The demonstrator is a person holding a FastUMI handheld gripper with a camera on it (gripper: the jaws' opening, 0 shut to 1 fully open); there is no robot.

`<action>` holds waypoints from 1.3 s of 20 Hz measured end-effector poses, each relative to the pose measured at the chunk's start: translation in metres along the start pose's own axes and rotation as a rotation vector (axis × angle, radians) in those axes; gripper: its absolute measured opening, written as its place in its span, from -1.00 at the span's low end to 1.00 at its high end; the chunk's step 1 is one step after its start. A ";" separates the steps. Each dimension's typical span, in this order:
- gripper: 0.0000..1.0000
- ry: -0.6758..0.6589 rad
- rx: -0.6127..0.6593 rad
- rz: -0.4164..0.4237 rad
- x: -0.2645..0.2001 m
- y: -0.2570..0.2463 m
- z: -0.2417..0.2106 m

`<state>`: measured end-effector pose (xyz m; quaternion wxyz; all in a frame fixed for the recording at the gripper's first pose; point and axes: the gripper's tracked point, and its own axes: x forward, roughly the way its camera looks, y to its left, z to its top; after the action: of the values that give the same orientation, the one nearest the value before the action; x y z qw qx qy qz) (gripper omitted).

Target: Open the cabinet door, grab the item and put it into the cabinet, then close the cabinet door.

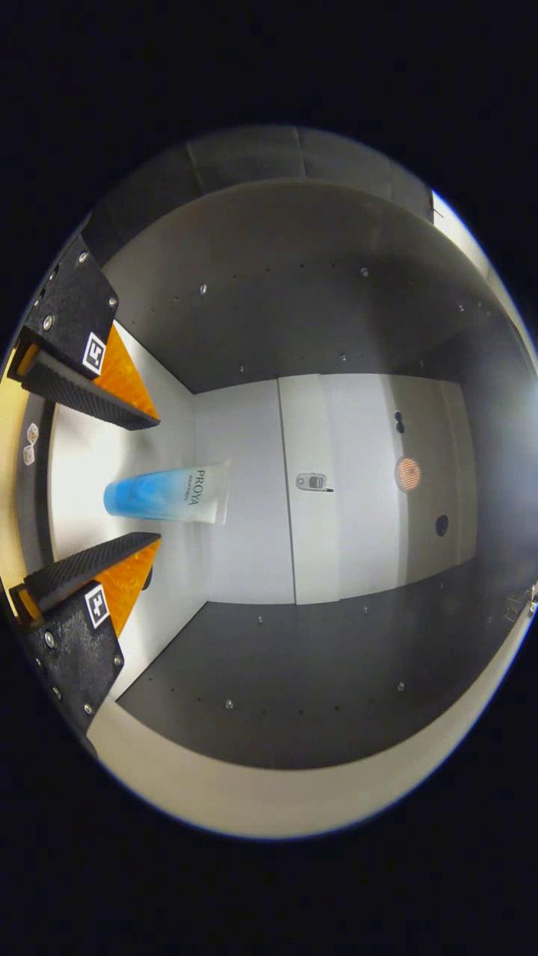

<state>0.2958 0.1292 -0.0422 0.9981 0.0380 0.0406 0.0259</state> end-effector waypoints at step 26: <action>0.87 -0.058 0.094 0.056 -0.372 0.020 0.009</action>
<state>-0.0748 0.1279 -0.0026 0.9949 0.0866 0.0115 0.0505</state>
